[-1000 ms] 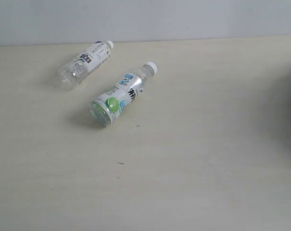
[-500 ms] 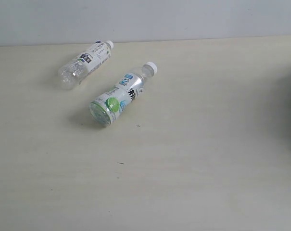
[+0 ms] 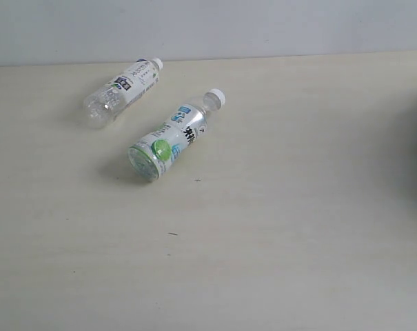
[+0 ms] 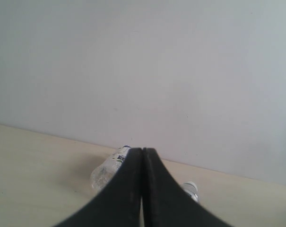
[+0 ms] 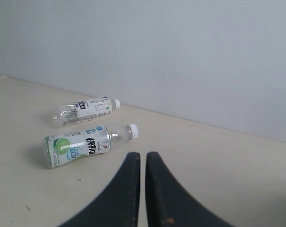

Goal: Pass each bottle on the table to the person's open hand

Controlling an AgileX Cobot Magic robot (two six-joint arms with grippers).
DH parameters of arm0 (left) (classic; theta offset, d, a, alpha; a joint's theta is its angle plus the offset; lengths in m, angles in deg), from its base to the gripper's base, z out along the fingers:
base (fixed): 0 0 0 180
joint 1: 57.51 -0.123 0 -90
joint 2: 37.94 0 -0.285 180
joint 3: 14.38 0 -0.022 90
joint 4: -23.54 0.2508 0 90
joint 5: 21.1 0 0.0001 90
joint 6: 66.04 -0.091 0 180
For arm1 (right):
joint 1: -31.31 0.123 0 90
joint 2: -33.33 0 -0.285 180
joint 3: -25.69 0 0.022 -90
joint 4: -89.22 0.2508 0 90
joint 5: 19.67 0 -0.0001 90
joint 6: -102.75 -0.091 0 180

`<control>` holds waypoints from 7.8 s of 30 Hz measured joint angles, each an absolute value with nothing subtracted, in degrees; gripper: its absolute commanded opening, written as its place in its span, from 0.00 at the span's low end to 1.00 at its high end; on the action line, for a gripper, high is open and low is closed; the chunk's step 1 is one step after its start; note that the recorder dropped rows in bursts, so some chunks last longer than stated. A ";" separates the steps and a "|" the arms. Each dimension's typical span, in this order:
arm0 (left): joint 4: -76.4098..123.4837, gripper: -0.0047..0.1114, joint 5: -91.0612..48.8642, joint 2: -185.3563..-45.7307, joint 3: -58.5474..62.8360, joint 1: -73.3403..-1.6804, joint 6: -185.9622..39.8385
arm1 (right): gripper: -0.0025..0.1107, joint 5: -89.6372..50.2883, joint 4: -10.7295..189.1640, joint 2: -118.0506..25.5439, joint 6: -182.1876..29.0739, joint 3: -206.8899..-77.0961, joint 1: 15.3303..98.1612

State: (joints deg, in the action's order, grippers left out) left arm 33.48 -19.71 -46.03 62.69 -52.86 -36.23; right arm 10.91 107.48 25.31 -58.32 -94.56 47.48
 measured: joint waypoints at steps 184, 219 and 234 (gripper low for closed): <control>33.48 0.04 -19.71 -46.03 62.69 -52.86 -36.23 | 0.02 13.89 38.74 -98.73 -19.91 -172.62 76.73; 33.48 0.04 -19.71 -46.03 62.69 -52.86 -36.23 | 0.02 50.27 85.97 -85.16 -73.42 -180.46 55.48; 33.48 0.04 -19.71 -46.03 62.69 -52.86 -36.23 | 0.02 50.48 96.02 -92.48 -75.92 -180.46 54.22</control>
State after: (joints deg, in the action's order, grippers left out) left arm 33.48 -19.71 -46.03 62.69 -52.86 -36.23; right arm 50.48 96.02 -92.48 -75.92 -180.46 54.22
